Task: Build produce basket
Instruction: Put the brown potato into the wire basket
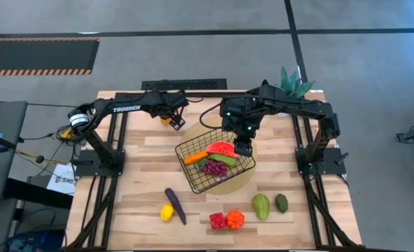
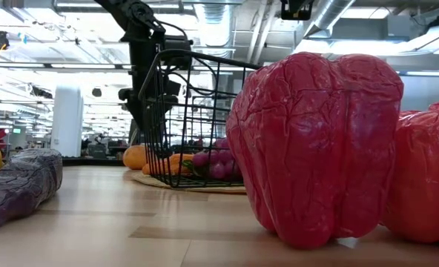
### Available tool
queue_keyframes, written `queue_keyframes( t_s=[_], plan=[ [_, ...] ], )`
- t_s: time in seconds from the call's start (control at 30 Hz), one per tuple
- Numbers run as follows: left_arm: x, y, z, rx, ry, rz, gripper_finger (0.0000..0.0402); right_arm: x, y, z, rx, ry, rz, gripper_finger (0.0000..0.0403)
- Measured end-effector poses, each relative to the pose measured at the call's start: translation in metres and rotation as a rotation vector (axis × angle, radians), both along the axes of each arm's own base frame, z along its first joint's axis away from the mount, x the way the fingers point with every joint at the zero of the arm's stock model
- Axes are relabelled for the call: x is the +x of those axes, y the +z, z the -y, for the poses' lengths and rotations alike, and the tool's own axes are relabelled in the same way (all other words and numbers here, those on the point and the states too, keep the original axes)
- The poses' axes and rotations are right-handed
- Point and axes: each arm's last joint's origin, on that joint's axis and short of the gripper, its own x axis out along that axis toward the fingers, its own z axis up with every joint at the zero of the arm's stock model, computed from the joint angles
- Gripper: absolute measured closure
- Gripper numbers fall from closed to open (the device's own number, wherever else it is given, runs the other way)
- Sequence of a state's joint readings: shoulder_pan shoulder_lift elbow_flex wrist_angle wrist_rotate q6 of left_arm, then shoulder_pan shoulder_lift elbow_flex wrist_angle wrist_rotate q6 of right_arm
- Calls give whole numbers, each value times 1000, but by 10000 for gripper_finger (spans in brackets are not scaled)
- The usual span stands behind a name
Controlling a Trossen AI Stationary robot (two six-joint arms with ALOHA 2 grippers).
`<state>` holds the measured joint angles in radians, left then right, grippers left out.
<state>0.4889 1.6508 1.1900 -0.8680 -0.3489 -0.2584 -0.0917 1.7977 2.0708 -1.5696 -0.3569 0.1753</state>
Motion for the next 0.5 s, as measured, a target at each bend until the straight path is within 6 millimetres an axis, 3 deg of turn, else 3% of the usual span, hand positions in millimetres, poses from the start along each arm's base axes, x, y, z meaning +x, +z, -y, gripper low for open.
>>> queue_keyframes(
  t_s=[0.2,0.5],
  plan=[
    [0,0,-2,31,-22,-23,113,0,0,0,-1,3,0,258],
    [-17,-3,-24,-74,154,39,113,0,0,0,-8,25,8,256]
  ],
)
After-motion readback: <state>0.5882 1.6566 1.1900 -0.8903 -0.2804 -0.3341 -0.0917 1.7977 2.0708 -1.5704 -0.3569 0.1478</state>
